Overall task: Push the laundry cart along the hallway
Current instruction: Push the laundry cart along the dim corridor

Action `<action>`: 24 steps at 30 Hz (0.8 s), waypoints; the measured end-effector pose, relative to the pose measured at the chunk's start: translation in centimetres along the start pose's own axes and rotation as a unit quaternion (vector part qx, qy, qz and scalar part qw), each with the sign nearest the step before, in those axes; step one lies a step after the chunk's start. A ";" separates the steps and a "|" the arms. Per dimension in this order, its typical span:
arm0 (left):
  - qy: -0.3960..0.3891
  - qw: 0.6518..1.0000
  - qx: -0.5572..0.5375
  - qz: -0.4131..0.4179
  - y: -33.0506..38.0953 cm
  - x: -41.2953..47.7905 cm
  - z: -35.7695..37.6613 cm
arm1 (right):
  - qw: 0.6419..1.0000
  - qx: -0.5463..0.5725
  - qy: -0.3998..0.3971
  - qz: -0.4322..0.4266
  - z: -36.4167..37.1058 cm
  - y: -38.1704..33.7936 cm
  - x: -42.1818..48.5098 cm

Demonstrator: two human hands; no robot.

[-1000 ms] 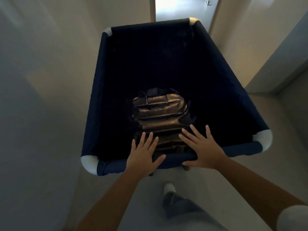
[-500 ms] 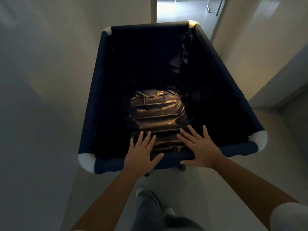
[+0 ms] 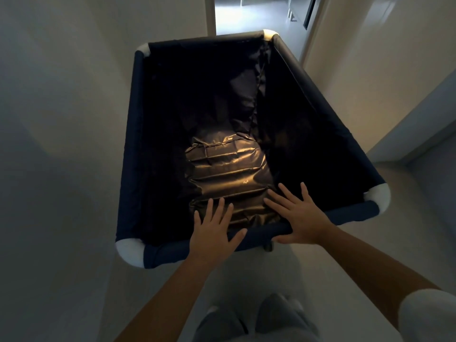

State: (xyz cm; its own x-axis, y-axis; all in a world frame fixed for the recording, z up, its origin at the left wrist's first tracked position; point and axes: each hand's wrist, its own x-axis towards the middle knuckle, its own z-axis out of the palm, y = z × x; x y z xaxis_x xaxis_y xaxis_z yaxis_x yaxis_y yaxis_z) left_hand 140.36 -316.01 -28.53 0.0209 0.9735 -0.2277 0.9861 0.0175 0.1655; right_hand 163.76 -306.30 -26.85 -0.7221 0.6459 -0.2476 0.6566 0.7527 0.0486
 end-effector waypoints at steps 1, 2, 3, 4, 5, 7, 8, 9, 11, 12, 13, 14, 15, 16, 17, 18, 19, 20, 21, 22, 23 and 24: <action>0.000 1.000 0.000 -0.002 0.0 0.6 -0.2 | 1.000 -0.001 0.002 -0.004 -0.1 0.4 0.5; 0.001 1.000 0.000 -0.004 0.0 1.0 -0.3 | 1.000 0.003 0.005 -0.008 -0.2 0.9 0.9; 0.002 1.000 -0.001 -0.006 0.0 1.4 -0.4 | 1.000 0.007 0.007 -0.011 -0.3 1.2 1.2; 0.005 1.000 -0.003 -0.010 0.3 1.8 -0.4 | 1.000 0.010 0.007 -0.016 -0.4 1.7 1.4; 0.008 1.000 -0.005 -0.012 0.4 2.1 -0.5 | 1.000 0.011 0.008 -0.020 -0.4 2.1 1.7; 0.011 1.000 -0.011 -0.019 0.8 2.7 -0.5 | 0.999 0.011 0.014 -0.033 -0.3 3.0 2.0; 0.013 0.999 -0.015 -0.025 1.2 3.0 -0.4 | 0.999 0.012 0.017 -0.042 -0.2 3.6 2.0; 0.017 0.999 -0.019 -0.031 1.7 3.2 -0.3 | 0.998 0.015 0.020 -0.052 -0.1 4.3 2.0; 0.026 0.998 -0.026 -0.045 2.9 3.8 -0.1 | 0.997 0.022 0.028 -0.072 0.1 5.9 1.8; 0.030 0.998 -0.027 -0.053 3.7 4.0 0.0 | 0.996 0.024 0.032 -0.082 0.1 6.7 1.6; 0.033 0.997 -0.026 -0.062 4.5 4.3 0.1 | 0.995 0.026 0.035 -0.090 0.1 7.5 1.4; 0.035 0.997 -0.023 -0.071 5.5 4.5 0.2 | 0.994 0.025 0.035 -0.097 0.2 8.3 1.1; 0.037 0.996 -0.020 -0.078 6.4 4.7 0.3 | 0.994 0.020 0.034 -0.102 0.3 9.2 0.9; 0.039 0.995 -0.021 -0.085 7.3 5.0 0.3 | 0.994 0.013 0.033 -0.108 0.5 10.1 0.7; 0.040 0.995 -0.023 -0.091 8.3 5.2 0.4 | 0.993 0.007 0.031 -0.113 0.6 11.0 0.5; 0.041 0.994 -0.024 -0.097 9.3 5.4 0.6 | 0.993 0.002 0.029 -0.119 0.8 11.8 0.2; 0.041 0.993 -0.023 -0.104 10.3 5.6 0.7 | 0.992 0.001 0.026 -0.123 0.9 12.7 -0.1; 0.041 0.993 -0.021 -0.111 11.3 5.7 0.8 | 0.992 -0.001 0.021 -0.126 1.0 13.6 -0.4; 0.040 0.992 -0.020 -0.116 12.4 5.9 0.9 | 0.991 -0.005 0.017 -0.129 1.1 14.4 -0.9; 0.038 0.992 -0.022 -0.121 13.5 6.0 0.9 | 0.991 -0.010 0.014 -0.133 1.2 15.3 -1.2; 0.035 0.991 -0.024 -0.126 14.6 6.2 1.0 | 0.990 -0.015 0.013 -0.138 1.3 16.1 -1.6; 0.033 0.990 -0.026 -0.132 15.6 6.4 1.1 | 0.990 -0.017 0.012 -0.142 1.4 17.0 -2.0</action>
State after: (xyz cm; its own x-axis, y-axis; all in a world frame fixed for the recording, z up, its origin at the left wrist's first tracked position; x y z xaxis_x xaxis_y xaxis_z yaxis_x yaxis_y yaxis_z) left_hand 156.08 -309.77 -28.41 -0.2484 0.9465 -0.2061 0.9459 0.2828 0.1587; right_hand 176.64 -295.01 -26.86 -0.8816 0.4101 -0.2336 0.4189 0.9079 0.0131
